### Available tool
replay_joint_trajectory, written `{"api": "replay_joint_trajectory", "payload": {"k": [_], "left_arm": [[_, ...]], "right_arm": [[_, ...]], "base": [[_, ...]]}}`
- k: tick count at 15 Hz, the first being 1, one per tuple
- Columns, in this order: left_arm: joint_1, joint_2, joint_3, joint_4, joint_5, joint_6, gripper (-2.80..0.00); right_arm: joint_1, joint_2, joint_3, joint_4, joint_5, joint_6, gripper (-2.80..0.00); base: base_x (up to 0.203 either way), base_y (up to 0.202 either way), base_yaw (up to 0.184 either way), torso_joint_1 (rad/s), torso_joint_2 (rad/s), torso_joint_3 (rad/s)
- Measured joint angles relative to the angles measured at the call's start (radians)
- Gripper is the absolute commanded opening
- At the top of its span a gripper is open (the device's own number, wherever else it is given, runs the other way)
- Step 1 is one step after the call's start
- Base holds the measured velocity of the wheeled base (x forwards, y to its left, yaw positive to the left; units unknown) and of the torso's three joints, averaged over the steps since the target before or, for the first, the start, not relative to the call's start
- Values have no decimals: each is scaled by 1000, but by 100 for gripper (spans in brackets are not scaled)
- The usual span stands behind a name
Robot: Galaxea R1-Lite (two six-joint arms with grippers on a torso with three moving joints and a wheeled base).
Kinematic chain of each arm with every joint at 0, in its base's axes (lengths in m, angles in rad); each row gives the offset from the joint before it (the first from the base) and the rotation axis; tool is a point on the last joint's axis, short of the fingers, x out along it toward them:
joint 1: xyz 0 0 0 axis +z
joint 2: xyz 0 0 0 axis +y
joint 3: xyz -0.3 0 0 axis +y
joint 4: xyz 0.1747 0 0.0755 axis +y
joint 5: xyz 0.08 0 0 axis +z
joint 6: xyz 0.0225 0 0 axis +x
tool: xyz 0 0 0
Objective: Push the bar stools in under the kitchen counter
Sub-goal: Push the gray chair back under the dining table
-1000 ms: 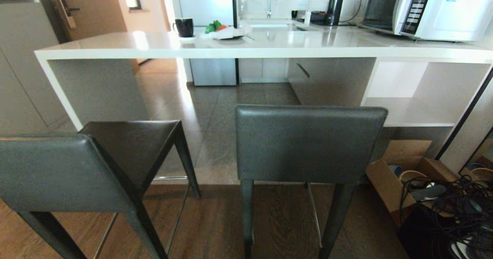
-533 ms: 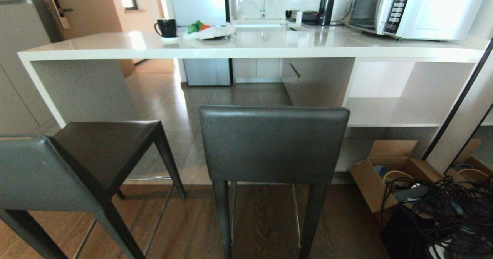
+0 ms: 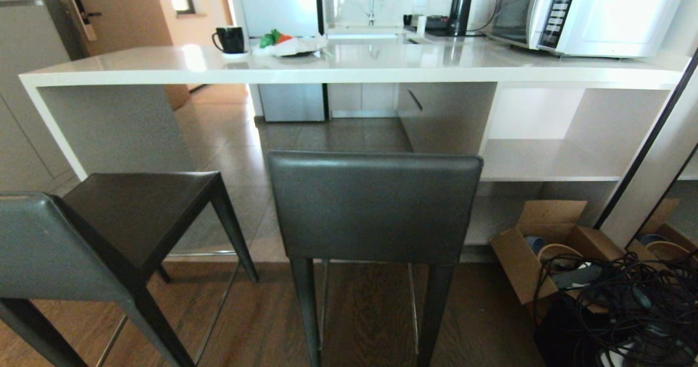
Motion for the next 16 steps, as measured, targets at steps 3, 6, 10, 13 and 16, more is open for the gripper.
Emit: {"api": "replay_joint_trajectory", "payload": {"k": [3,6,10,13,16], "left_arm": [[0,0,0,0,0,0,-280],[0,0,0,0,0,0,-280],[-1,0,0,0,0,0,-280],[0,0,0,0,1,0,-280],[0,0,0,0,0,0,-280]], "right_arm": [[0,0,0,0,0,0,-280],[0,0,0,0,0,0,-280],[0,0,0,1,0,1,-280],[0,0,0,0,0,0,-280],[0,0,0,0,0,0,-280]], "base": [[76,0,1,-2,1,2],[192,0,4,4,1,3],[194,0,2,5,4,1],[193,0,0,3,4,2],[188,0,1,0,1,3]]}}
